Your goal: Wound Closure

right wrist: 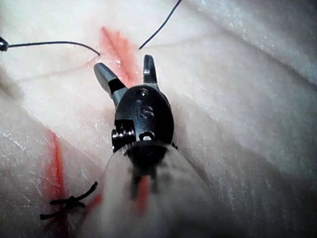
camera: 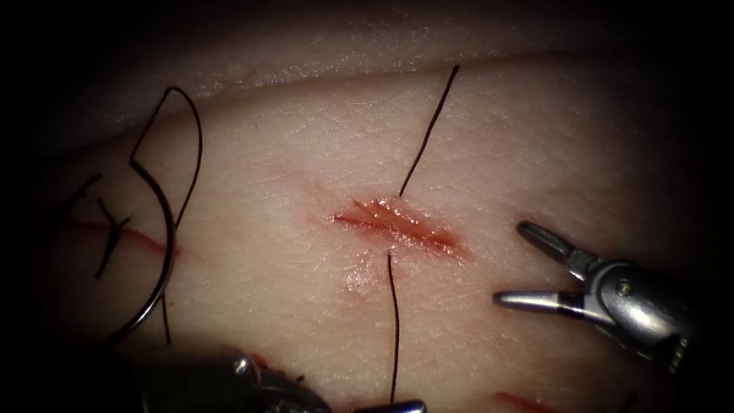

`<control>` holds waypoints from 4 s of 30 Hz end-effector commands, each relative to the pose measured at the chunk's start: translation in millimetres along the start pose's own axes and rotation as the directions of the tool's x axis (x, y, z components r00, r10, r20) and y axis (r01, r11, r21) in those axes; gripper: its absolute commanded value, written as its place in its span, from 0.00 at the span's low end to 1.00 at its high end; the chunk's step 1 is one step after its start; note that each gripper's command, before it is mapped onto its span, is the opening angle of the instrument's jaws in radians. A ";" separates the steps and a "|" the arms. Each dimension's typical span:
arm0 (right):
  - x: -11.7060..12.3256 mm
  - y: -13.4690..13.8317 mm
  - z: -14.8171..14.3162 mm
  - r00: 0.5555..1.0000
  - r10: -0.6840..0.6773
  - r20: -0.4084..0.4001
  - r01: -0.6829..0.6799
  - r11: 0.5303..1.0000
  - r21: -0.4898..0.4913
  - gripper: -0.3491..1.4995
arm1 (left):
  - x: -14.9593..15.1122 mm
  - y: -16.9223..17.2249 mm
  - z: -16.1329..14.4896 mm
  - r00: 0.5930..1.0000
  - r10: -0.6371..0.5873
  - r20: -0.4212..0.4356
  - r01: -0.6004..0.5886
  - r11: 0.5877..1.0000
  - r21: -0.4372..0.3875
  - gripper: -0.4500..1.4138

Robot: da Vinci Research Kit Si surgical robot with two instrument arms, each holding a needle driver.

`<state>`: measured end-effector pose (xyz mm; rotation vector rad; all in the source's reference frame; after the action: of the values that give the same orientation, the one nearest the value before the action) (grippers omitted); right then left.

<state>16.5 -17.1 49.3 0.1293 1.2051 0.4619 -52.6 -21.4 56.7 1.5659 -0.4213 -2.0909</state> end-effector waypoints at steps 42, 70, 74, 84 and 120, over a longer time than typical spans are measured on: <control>5.1 -6.8 10.4 0.685 -0.717 -0.130 0.727 0.661 0.189 0.00 | -2.5 -6.6 -1.4 1.000 0.016 -0.005 -0.016 0.998 -0.057 0.00; 2.9 0.9 11.4 0.740 -0.670 -0.065 0.672 0.728 0.138 0.00 | -0.8 -6.1 -1.6 0.999 -0.044 0.025 0.044 0.999 0.031 0.79; 2.4 1.7 11.8 0.746 -0.663 -0.059 0.664 0.736 0.133 0.00 | -0.6 -6.8 -2.1 0.999 -0.037 0.011 0.036 0.997 0.072 0.78; 1.9 3.4 12.7 0.755 -0.654 -0.052 0.654 0.745 0.132 0.00 | 0.6 -7.5 -2.4 1.000 -0.018 0.010 0.017 0.996 0.087 0.64; 1.4 4.1 13.5 0.757 -0.652 -0.046 0.651 0.745 0.146 0.00 | 2.0 -6.6 -4.2 0.999 0.035 0.019 -0.036 0.997 0.072 0.00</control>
<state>27.4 -11.3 54.0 -0.1628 1.1878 -0.2561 -49.4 -17.1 50.0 1.5589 -0.5341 -2.0773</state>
